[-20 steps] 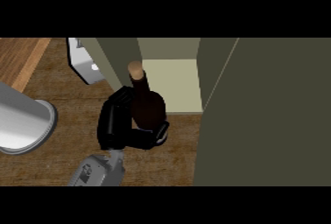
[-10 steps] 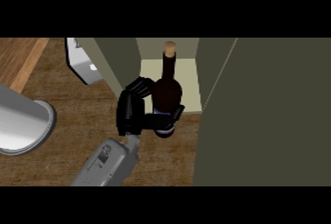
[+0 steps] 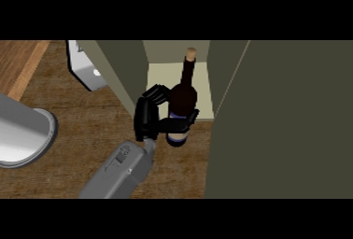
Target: Pick up the wine, place it into the cabinet and close the cabinet
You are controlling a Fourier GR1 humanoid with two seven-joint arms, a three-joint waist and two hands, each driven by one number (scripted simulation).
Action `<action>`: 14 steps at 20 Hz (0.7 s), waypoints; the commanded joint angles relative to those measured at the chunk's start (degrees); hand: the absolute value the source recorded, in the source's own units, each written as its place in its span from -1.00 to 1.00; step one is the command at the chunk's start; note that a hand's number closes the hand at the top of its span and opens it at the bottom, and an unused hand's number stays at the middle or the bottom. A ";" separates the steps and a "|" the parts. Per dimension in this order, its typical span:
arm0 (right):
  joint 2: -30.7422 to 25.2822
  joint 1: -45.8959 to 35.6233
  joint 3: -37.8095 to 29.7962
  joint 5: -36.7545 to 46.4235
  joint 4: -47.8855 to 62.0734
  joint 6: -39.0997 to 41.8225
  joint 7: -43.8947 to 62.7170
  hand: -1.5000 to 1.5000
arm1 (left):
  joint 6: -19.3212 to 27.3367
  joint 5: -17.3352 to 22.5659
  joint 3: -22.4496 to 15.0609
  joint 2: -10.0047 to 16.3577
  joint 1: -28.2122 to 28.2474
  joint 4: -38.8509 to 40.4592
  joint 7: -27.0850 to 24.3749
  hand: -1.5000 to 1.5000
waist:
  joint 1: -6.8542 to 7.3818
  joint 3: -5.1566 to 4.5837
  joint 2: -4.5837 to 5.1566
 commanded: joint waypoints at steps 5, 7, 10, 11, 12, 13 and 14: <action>-0.21 4.68 -0.59 -7.80 -12.89 0.83 4.02 -1.00 | -0.75 10.20 -1.26 -0.01 -3.14 9.25 -8.81 1.00 | -1.32 -0.03 0.07; 0.16 1.12 -0.11 -6.00 -10.16 0.05 5.64 -1.00 | -5.18 12.00 1.58 -0.01 -4.80 13.46 -10.78 1.00 | -0.08 -0.06 0.20; -0.69 4.68 -2.77 -8.68 -12.98 1.34 4.36 -1.00 | -3.16 14.11 -0.82 -0.01 -4.15 12.02 -10.11 1.00 | -0.23 0.01 -0.06; 0.06 4.61 -3.33 -7.57 -10.66 1.17 2.66 -1.00 | -5.06 14.19 0.64 -0.01 -6.09 14.04 -9.19 1.00 | 0.20 0.02 -0.02; -0.82 5.37 -3.60 -9.55 -10.48 2.84 2.28 -1.00 | -4.03 15.69 0.32 -0.01 -7.34 15.83 -10.28 1.00 | -0.30 0.02 0.07; 0.11 3.53 -2.70 -7.98 -11.81 0.94 4.61 -1.00 | -6.89 15.34 0.09 -0.01 -5.79 18.01 -12.82 1.00 | -0.25 -0.04 0.14; -0.12 6.95 -2.63 -7.48 -10.61 2.68 1.18 -1.00 | -9.02 13.80 4.54 0.87 -8.39 20.73 -11.70 1.00 | 0.00 0.02 0.05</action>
